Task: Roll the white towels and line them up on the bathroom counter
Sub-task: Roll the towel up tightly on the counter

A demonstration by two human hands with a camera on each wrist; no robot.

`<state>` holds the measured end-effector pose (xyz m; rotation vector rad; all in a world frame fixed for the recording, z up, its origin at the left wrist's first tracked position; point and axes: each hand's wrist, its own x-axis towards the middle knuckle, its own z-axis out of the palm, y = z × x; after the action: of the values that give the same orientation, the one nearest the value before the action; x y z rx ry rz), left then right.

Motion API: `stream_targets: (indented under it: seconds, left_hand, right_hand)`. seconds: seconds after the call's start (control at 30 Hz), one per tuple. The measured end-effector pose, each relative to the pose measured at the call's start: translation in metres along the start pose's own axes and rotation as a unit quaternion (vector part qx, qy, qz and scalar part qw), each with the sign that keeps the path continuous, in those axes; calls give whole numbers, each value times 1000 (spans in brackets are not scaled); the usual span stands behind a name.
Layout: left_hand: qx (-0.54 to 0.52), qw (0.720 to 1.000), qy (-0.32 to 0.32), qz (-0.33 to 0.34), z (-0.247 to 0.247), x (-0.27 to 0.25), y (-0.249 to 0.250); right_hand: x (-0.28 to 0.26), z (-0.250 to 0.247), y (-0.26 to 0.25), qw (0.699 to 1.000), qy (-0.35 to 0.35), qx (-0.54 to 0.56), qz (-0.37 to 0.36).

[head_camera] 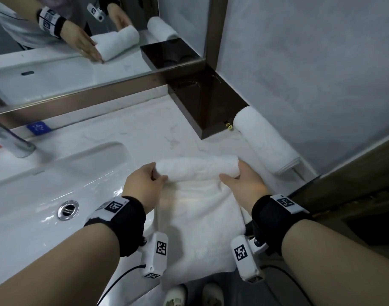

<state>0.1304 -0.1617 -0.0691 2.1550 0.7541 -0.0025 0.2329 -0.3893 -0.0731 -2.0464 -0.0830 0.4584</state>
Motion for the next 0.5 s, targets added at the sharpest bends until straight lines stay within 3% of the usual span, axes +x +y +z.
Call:
stream_targets:
  seconds: [0.2, 0.5]
  left_hand:
    - [-163, 986, -12, -44, -5, 3, -10]
    - [-167, 986, 3, 7, -13, 3, -12]
  right_hand:
    - [7, -2, -6, 996, -25, 84, 24]
    - [18, 4, -5, 986, -1, 150, 67]
